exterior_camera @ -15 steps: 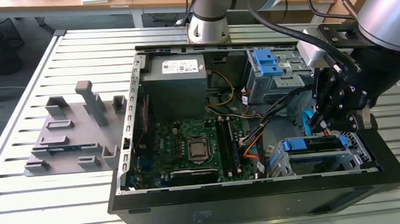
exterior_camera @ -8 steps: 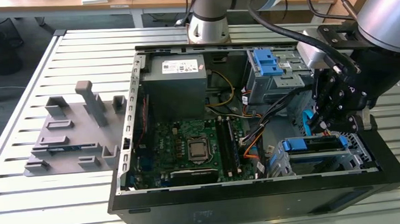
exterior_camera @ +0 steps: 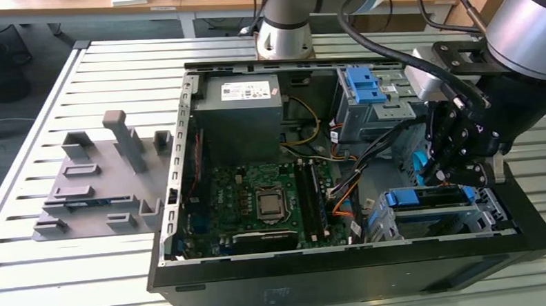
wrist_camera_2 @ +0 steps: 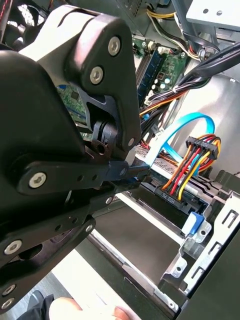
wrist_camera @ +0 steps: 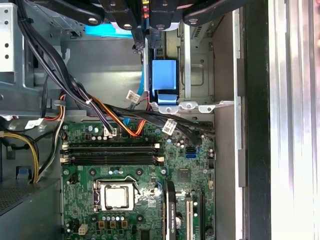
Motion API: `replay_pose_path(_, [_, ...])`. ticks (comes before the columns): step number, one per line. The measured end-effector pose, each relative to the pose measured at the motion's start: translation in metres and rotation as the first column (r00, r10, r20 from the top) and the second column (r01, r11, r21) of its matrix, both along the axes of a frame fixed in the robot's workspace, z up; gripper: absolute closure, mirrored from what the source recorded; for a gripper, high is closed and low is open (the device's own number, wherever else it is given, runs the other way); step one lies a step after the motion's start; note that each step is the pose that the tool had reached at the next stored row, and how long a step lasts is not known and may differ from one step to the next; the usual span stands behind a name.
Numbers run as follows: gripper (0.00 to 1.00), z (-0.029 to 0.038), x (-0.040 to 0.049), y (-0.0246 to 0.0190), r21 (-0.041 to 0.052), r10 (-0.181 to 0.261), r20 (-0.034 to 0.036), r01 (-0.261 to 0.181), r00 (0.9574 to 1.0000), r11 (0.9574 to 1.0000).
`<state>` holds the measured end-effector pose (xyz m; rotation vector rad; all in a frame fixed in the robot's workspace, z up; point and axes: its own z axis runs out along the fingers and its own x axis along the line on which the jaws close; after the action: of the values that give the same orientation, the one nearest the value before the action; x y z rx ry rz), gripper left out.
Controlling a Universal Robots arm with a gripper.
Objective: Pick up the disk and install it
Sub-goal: 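Insert the second disk wire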
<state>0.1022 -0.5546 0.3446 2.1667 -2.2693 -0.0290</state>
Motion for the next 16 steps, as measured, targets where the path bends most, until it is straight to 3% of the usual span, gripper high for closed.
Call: replay_pose_path(16, [0.84,-0.0050,0.0030,-0.0039,0.0001,-0.023,-0.0018,0.023,0.9997,0.9997])
